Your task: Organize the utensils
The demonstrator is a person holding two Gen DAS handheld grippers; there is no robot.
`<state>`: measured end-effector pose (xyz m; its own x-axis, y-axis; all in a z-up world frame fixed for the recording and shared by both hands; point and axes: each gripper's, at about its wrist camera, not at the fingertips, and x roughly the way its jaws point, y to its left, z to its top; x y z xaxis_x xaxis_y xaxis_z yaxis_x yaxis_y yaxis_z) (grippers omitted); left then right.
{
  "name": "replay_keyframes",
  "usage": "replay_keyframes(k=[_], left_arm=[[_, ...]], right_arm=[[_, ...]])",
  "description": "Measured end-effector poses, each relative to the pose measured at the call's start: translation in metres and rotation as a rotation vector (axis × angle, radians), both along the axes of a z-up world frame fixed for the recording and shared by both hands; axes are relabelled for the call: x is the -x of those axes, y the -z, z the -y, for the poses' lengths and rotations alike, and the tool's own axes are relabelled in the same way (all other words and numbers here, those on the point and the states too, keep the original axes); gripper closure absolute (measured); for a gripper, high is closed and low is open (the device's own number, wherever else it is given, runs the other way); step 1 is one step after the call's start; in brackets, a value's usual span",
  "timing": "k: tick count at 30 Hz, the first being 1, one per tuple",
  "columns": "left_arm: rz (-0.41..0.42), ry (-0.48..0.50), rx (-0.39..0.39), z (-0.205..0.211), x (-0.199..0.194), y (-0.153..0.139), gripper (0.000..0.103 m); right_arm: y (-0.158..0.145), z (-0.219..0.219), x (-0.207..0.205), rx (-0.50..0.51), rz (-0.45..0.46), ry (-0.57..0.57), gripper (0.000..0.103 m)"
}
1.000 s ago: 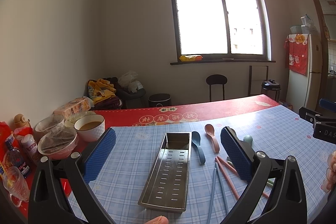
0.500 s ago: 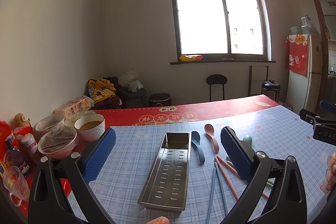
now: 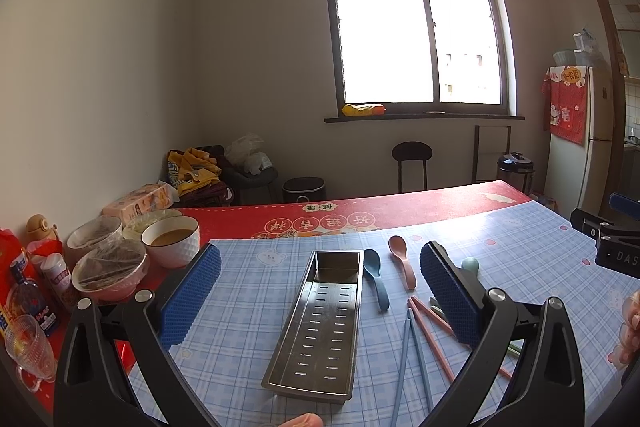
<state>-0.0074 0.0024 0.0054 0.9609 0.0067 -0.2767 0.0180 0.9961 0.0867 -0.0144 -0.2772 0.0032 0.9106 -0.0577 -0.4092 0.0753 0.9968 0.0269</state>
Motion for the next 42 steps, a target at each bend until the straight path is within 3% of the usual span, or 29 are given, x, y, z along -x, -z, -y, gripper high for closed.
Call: replay_keyframes(k=[17,23,30,37,42], left_arm=[[-0.001,0.03,0.024,-0.001,0.003,-0.002,0.005],[-0.053,0.061,0.06,-0.008,-0.007,0.008,0.005],[-0.158,0.062,0.052,-0.015,-0.022,0.043,0.007],[-0.271,0.16,0.07,-0.01,-0.035,0.078,0.043],[-0.326,0.251,0.052,0.01,-0.041,0.1,0.059]], right_arm=[[0.001,0.001,0.0,0.001,-0.007,0.008,0.011],[0.009,0.003,-0.004,-0.015,-0.034,-0.012,0.011],[0.038,0.007,-0.023,-0.043,-0.136,-0.063,0.011],[0.077,0.007,-0.036,-0.091,-0.186,-0.143,0.012],[0.1,0.009,-0.046,-0.136,-0.215,-0.191,0.012]])
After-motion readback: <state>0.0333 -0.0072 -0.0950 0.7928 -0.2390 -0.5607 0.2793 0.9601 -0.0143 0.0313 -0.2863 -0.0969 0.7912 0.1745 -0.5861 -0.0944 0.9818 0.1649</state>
